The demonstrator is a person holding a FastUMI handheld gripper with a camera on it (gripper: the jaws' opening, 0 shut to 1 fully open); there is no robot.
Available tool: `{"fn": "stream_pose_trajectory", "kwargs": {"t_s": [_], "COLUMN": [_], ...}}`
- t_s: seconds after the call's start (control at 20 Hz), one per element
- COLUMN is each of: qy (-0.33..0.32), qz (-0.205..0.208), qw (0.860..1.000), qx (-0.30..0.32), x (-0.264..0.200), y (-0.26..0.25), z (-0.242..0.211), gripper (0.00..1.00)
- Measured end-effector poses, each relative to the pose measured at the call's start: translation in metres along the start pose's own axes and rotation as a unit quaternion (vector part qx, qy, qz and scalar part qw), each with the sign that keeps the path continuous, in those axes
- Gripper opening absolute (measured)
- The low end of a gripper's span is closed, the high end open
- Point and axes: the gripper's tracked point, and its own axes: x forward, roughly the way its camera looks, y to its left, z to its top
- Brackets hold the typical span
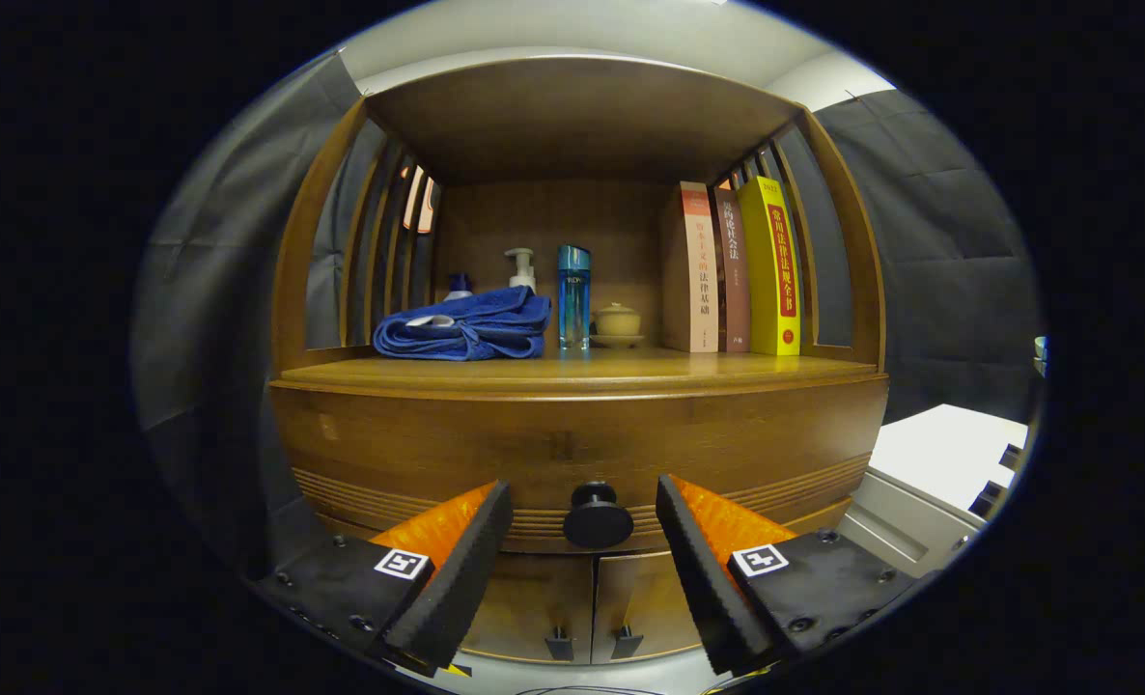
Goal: Pull open the drawer, take out the items inside it, and place them on the countertop above the cabinet.
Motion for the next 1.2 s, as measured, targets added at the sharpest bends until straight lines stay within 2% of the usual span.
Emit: {"fn": "stream_pose_trajectory", "kwargs": {"t_s": [0.05, 0.35, 0.6, 0.8, 1.2], "qy": [0.004, 0.03, 0.022, 0.024, 0.041], "qz": [0.002, 0.002, 0.013, 0.012, 0.007], "qw": [1.0, 1.0, 1.0, 1.0, 0.999], "qx": [0.002, 0.009, -0.004, 0.013, 0.011], "x": [0.004, 0.029, 0.028, 0.028, -0.027], "y": [-0.001, -0.008, -0.004, -0.004, -0.007], "z": [-0.003, -0.031, -0.027, -0.028, -0.024], "gripper": [0.98, 0.73, 0.52, 0.42, 0.42]}}
